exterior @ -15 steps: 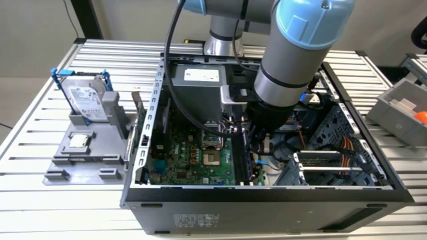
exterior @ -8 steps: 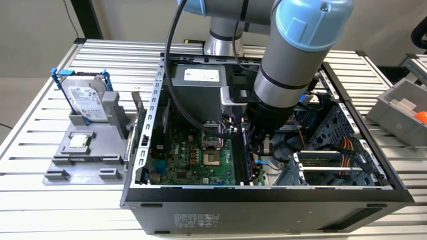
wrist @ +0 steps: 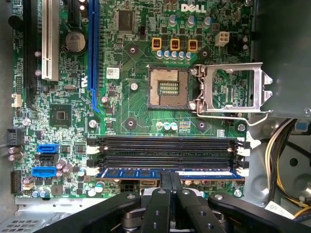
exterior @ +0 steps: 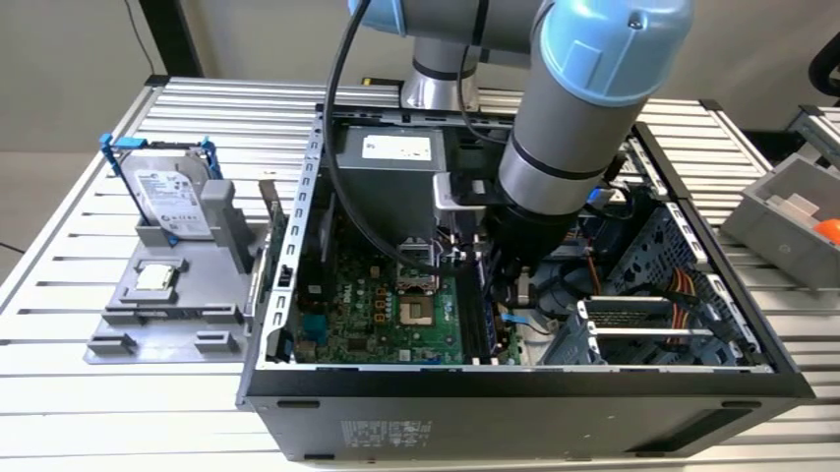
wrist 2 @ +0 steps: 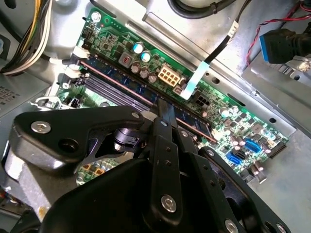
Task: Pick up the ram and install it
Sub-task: 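Press down the ram until it locks into place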
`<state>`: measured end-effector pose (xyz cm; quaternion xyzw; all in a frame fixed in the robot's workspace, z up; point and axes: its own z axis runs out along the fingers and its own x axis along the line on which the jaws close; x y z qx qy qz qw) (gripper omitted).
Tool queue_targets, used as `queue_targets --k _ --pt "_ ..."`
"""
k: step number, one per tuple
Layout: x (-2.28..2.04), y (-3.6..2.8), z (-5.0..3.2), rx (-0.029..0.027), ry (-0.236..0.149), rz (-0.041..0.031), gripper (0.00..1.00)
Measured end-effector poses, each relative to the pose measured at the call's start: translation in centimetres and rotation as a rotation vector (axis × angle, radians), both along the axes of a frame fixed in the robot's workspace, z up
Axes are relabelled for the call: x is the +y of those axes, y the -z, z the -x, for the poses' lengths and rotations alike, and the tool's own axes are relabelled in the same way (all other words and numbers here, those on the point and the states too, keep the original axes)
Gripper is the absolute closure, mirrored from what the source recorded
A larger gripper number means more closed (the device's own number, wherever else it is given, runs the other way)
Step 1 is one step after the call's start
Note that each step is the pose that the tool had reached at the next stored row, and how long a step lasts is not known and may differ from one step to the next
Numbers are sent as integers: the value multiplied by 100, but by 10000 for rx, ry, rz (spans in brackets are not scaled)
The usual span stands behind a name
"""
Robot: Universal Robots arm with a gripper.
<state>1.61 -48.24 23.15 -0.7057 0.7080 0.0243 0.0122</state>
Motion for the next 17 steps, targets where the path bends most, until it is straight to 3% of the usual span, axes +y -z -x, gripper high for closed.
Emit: queue_targets --k 6,12,14,16,17 --pt "0 37 0 32 0 9 100" --pt "-1 145 0 43 0 30 100" --pt "2 132 -2 44 0 33 100" --pt "6 65 -3 40 1 -24 100" --pt "3 10 -2 47 1 2 100"
